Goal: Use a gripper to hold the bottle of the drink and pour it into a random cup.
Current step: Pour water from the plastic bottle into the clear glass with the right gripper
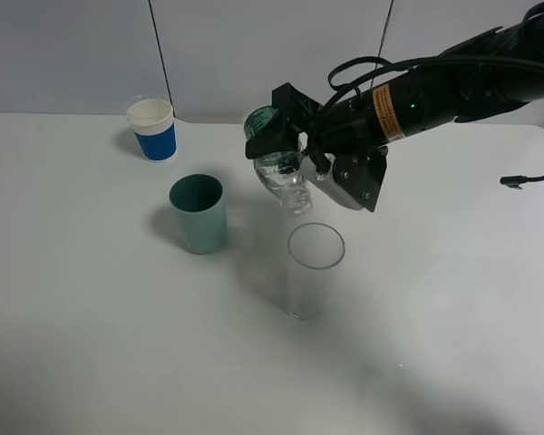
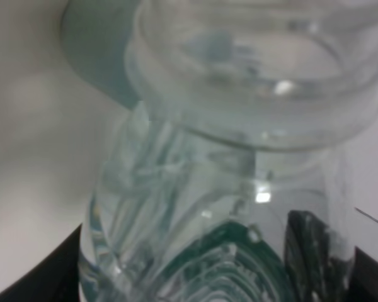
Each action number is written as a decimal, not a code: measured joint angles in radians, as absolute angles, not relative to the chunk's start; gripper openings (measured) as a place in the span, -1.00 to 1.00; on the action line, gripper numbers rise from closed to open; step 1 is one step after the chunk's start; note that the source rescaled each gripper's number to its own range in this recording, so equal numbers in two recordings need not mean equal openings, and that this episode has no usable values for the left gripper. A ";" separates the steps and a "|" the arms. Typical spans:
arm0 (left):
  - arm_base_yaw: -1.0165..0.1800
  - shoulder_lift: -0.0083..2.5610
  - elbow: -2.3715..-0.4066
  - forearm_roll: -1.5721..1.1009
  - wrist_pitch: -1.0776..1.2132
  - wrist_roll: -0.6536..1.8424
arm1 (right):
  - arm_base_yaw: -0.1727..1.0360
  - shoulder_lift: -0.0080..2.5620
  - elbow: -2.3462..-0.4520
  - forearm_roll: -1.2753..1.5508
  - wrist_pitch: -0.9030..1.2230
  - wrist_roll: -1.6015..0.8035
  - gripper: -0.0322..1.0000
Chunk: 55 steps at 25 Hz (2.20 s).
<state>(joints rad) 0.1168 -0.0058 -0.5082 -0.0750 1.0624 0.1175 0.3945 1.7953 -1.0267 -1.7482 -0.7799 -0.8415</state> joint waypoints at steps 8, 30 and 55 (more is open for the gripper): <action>0.117 -0.006 -0.508 -0.075 1.062 0.117 | 0.416 1.795 -1.027 -1.748 -0.791 -0.858 -0.88; 0.117 -0.006 -0.508 -0.075 1.062 0.117 | 0.416 1.795 -1.027 -1.748 -0.820 -0.905 -0.88; 0.117 -0.006 -0.508 -0.075 1.062 0.117 | 0.416 1.795 -1.027 -1.748 -0.825 -0.973 -0.88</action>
